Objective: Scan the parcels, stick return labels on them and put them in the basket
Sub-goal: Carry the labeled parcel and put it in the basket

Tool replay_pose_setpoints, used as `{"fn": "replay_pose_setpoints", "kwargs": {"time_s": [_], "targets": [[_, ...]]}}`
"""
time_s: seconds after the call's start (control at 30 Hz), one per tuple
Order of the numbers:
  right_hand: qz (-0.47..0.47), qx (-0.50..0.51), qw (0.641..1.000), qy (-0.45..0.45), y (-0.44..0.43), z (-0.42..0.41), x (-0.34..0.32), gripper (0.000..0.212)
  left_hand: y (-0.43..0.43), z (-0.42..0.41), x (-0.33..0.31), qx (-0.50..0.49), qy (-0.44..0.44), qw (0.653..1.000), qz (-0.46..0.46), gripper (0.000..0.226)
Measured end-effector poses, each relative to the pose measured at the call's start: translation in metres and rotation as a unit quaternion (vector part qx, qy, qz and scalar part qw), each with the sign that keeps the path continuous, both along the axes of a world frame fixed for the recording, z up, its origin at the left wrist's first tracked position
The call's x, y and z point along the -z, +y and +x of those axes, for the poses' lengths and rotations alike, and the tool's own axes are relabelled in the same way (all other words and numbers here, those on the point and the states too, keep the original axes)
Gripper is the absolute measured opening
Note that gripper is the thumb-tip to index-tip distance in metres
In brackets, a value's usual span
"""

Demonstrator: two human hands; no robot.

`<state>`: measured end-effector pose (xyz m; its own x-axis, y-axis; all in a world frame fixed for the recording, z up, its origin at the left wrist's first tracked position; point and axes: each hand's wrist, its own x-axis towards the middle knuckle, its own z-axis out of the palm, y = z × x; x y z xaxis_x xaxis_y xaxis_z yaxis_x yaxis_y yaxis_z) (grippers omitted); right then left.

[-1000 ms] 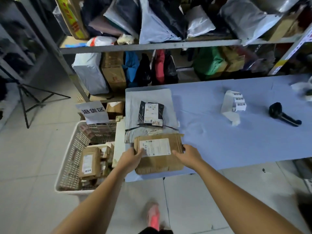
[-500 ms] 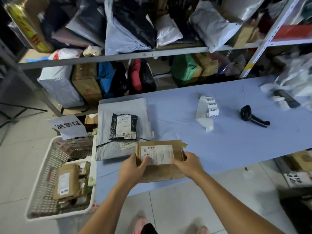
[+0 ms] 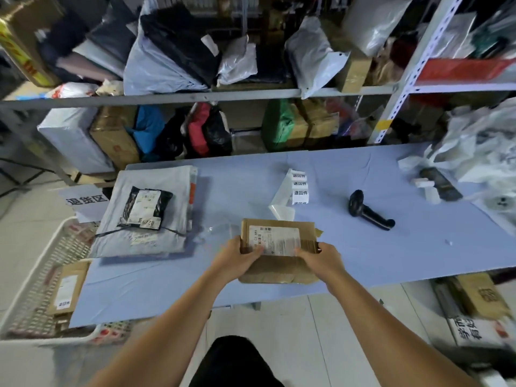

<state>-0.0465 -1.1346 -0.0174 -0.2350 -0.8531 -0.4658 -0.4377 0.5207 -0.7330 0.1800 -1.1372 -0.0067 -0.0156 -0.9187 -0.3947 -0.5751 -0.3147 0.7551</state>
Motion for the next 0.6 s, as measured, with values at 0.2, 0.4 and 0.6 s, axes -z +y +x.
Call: {"fn": "replay_pose_setpoints", "kwargs": {"time_s": [0.2,0.4,0.6], "targets": [[0.013,0.038,0.999,0.029,-0.037,-0.063,0.008,0.021,-0.037,-0.073,0.02,0.014,0.052,0.998,0.026,0.045],[0.023,0.045,0.998,0.048,-0.083,-0.11,0.017,0.038,-0.087,-0.129,0.048,-0.015,0.086,0.995,0.045,0.055],[0.006,0.051,0.996,0.072,-0.116,-0.144,0.03,0.03,-0.097,-0.152,0.061,-0.083,0.064,0.993,0.055,0.062]]}}
